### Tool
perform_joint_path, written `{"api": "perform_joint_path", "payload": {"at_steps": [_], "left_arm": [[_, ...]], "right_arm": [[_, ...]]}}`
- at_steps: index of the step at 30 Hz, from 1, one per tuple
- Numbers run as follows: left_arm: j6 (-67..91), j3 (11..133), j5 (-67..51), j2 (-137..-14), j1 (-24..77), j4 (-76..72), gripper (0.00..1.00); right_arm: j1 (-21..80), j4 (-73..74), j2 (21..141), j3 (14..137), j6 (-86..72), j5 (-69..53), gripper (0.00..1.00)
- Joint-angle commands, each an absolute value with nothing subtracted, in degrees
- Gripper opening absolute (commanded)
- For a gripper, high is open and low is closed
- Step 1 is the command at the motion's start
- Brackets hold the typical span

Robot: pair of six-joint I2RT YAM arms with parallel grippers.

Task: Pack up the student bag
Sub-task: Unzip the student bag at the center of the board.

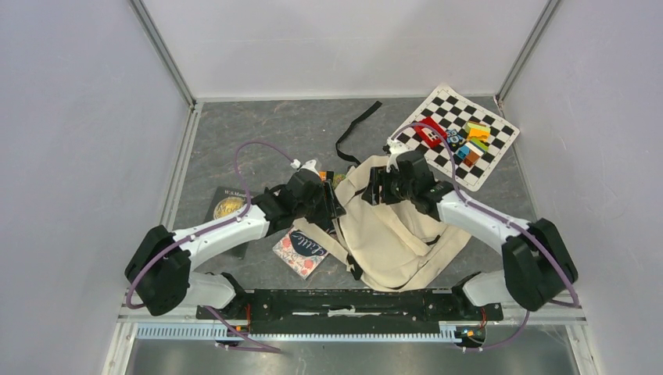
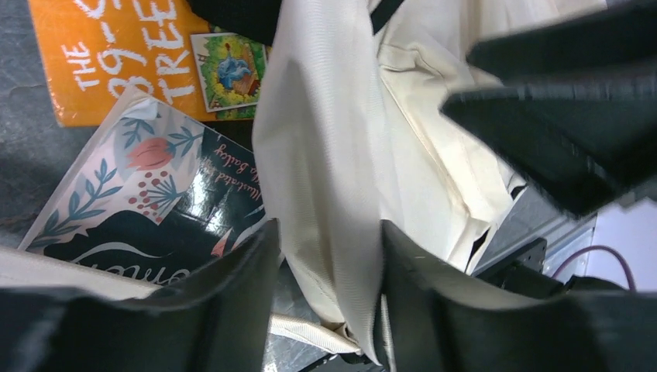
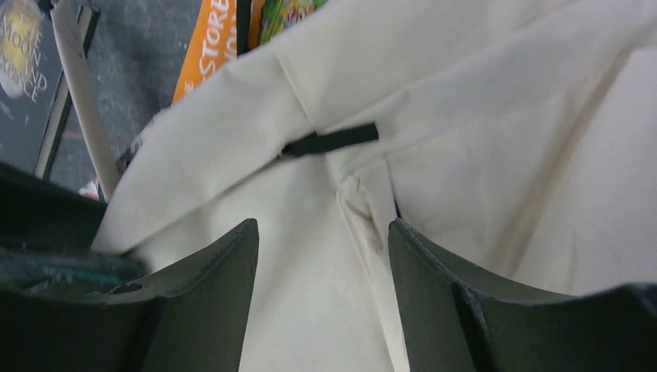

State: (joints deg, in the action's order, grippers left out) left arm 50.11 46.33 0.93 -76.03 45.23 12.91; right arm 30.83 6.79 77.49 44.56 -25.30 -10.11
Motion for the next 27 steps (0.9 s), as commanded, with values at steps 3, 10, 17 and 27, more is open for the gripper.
{"api": "perform_joint_path", "payload": {"at_steps": [3, 10, 17, 27], "left_arm": [[49.0, 43.8, -2.1, -75.9, 45.2, 8.2, 0.34], [49.1, 41.0, -2.2, -76.1, 45.2, 8.8, 0.10], [51.0, 38.0, -2.0, -75.6, 45.2, 6.4, 0.06], [51.0, 36.9, -1.3, -74.6, 45.2, 6.2, 0.05]], "right_arm": [[26.9, -1.9, 87.4, 51.1, -27.0, -14.7, 0.63], [23.7, -6.8, 92.6, 49.7, -29.7, -23.1, 0.51], [23.5, -12.5, 93.1, 47.2, -32.8, -27.3, 0.46], [23.5, -15.4, 95.1, 46.2, -33.8, -27.9, 0.39]]}}
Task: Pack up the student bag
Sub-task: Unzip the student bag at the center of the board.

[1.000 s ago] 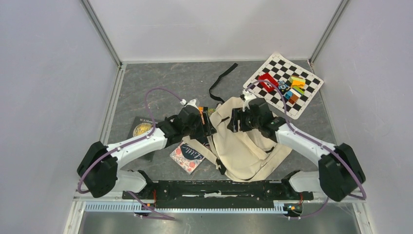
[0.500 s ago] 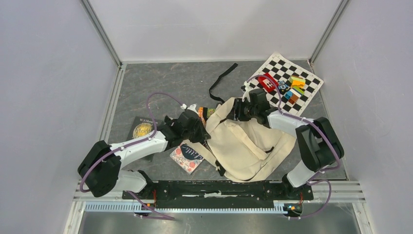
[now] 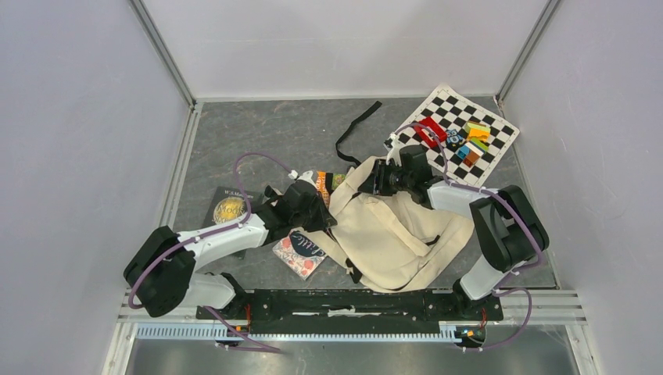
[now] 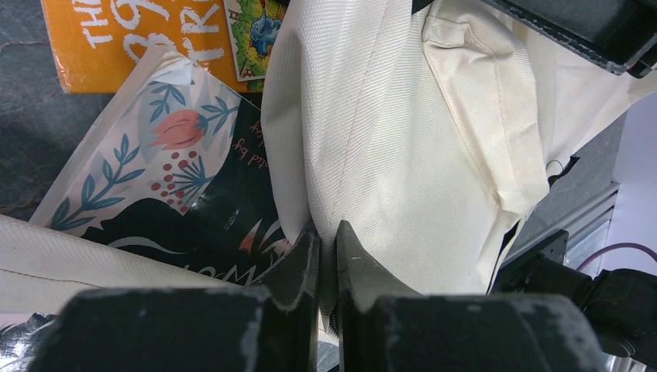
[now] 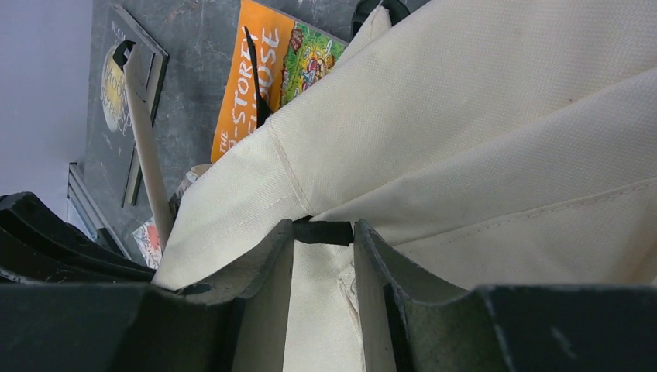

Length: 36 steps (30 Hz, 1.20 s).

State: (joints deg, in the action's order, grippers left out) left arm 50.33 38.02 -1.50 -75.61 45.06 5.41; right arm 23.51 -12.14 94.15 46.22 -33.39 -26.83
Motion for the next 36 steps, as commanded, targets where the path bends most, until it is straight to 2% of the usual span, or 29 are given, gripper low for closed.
{"api": "perform_joint_path", "payload": {"at_steps": [1, 5, 11, 19, 30, 36], "left_arm": [[51.0, 36.9, -1.4, -74.8, 45.2, 6.2, 0.05], [51.1, 36.9, -1.4, -75.2, 45.2, 5.9, 0.05], [51.1, 37.2, -1.3, -75.4, 45.2, 5.9, 0.05], [51.1, 37.9, -1.1, -76.2, 45.2, 5.5, 0.05], [51.2, 38.9, -0.8, -77.7, 45.2, 5.2, 0.05], [51.1, 38.8, -0.4, -77.0, 45.1, 5.7, 0.05]], "right_arm": [[23.4, -15.4, 95.4, 46.4, -33.7, -28.1, 0.38], [23.5, -15.6, 96.7, 47.6, -33.2, -28.3, 0.32], [23.4, -15.8, 95.8, 48.1, -32.1, -28.9, 0.01], [25.4, -21.3, 89.2, 41.7, -30.1, -31.5, 0.00], [40.6, -26.2, 85.8, 39.1, -33.2, -32.1, 0.00], [43.4, -25.1, 85.2, 41.0, -33.6, -30.6, 0.00]]}}
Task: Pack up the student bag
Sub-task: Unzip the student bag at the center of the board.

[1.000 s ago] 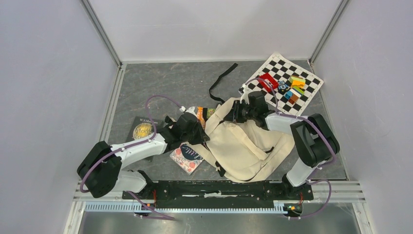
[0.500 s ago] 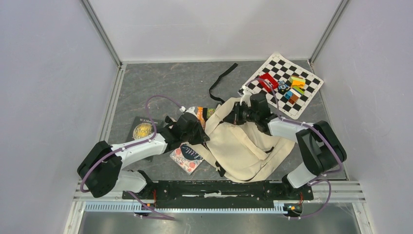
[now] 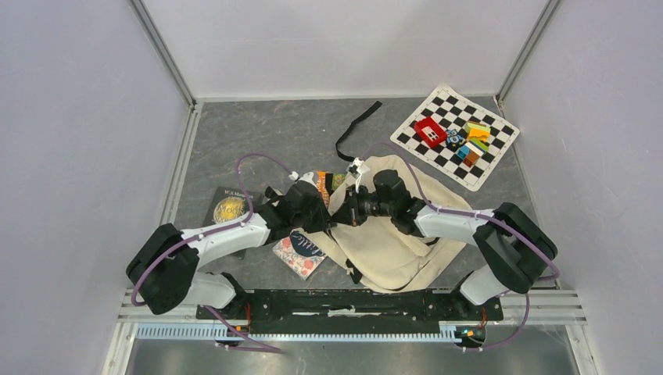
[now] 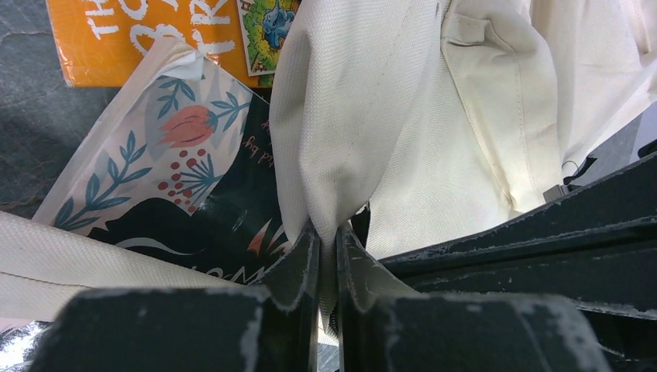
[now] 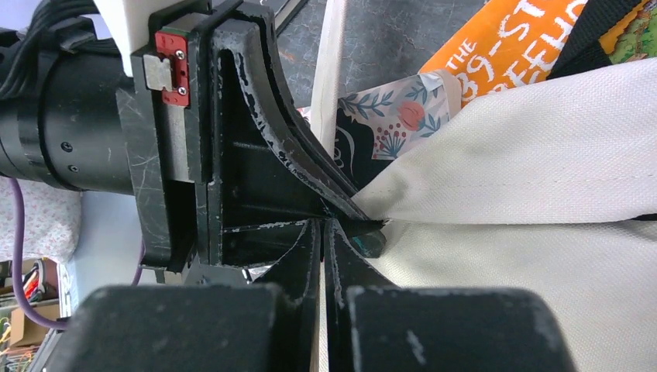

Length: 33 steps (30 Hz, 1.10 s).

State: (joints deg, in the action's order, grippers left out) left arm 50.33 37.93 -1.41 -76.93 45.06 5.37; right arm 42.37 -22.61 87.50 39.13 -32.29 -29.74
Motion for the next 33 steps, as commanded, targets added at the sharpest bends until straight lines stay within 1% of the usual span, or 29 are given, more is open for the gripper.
{"api": "perform_joint_path", "payload": {"at_steps": [1, 4, 6, 8, 11, 14, 21, 25, 29, 33], "left_arm": [[51.0, 38.8, -0.3, -76.8, 45.1, 6.2, 0.06], [50.3, 38.6, -0.2, -75.3, 45.1, 8.3, 0.14], [49.8, 38.3, 1.6, -73.6, 45.1, 10.3, 0.24], [49.4, 38.0, 2.7, -71.3, 45.1, 12.2, 0.33], [48.6, 37.8, 4.6, -67.8, 45.1, 14.7, 0.41], [47.5, 38.7, 6.3, -65.9, 44.9, 17.2, 0.51], [44.6, 44.3, 5.1, -67.2, 41.9, 19.3, 0.68], [42.5, 47.5, 1.0, -69.9, 39.7, 16.4, 0.79], [37.0, 51.9, -4.9, -75.0, 39.3, 14.5, 0.85], [31.5, 56.5, -7.2, -80.3, 39.3, 16.8, 0.88]], "right_arm": [[43.4, -22.8, 84.8, 41.6, -32.7, -28.6, 0.00], [42.9, -11.2, 83.5, 45.6, -27.2, -20.0, 0.00], [42.3, -6.8, 82.6, 47.3, -24.7, -16.5, 0.00], [41.4, -5.4, 81.4, 47.7, -23.6, -15.7, 0.00], [40.5, -5.3, 79.8, 47.4, -23.7, -15.6, 0.00], [40.5, -5.8, 78.7, 46.7, -24.3, -16.3, 0.00], [40.6, -9.3, 74.0, 41.9, -26.3, -19.0, 0.00], [41.2, -10.6, 71.9, 39.7, -26.3, -19.8, 0.00], [42.3, -11.3, 71.3, 38.4, -26.1, -20.5, 0.00], [43.3, -12.5, 71.0, 37.9, -26.2, -20.5, 0.00]]}}
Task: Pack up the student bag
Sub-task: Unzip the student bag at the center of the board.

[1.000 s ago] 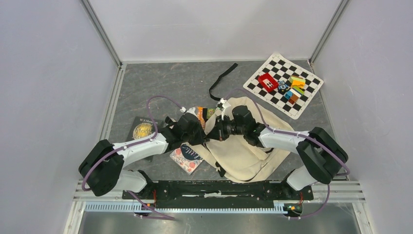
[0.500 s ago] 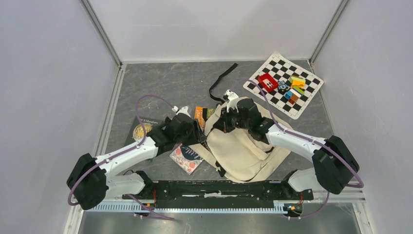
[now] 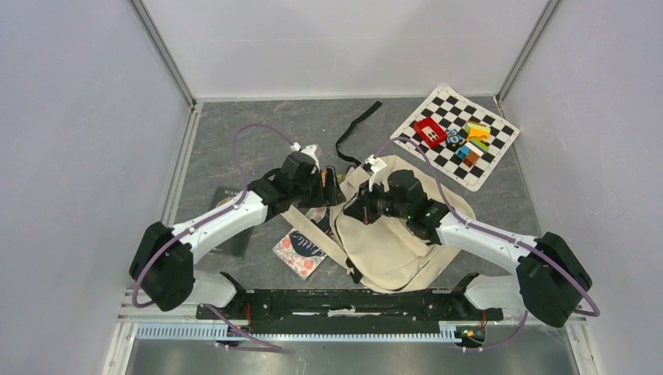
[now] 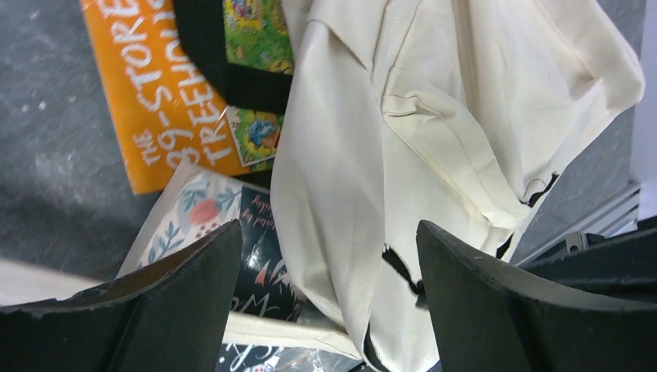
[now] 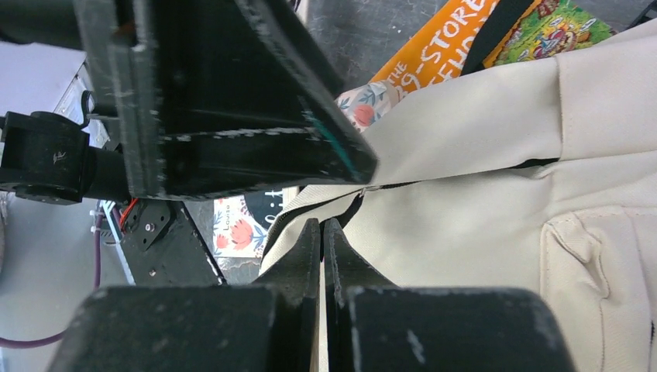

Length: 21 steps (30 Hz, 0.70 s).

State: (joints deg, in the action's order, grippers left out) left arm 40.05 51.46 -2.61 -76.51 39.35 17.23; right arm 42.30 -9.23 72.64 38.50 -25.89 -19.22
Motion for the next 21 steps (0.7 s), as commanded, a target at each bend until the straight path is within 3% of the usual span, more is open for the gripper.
{"api": "perform_joint_path", "payload": {"at_steps": [1, 6, 10, 16, 21], "left_arm": [[30.3, 57.7, -7.3, -81.4, 39.2, 17.7, 0.88], [25.4, 62.4, -7.4, -86.3, 39.2, 21.5, 0.88], [23.2, 64.9, -8.8, -89.4, 39.3, 22.9, 0.77], [22.7, 66.4, -12.0, -92.9, 39.3, 23.8, 0.49], [23.4, 66.6, -10.6, -93.2, 39.3, 23.5, 0.15]], "right_arm": [[43.4, -12.7, 70.9, 37.9, -26.2, -20.5, 0.00], [43.9, -13.0, 71.3, 38.2, -25.9, -20.6, 0.00], [44.4, -13.3, 71.7, 38.0, -26.0, -20.6, 0.00], [45.1, -13.6, 71.9, 38.1, -26.3, -20.5, 0.00], [45.8, -13.3, 72.0, 38.4, -26.0, -20.8, 0.00]]}}
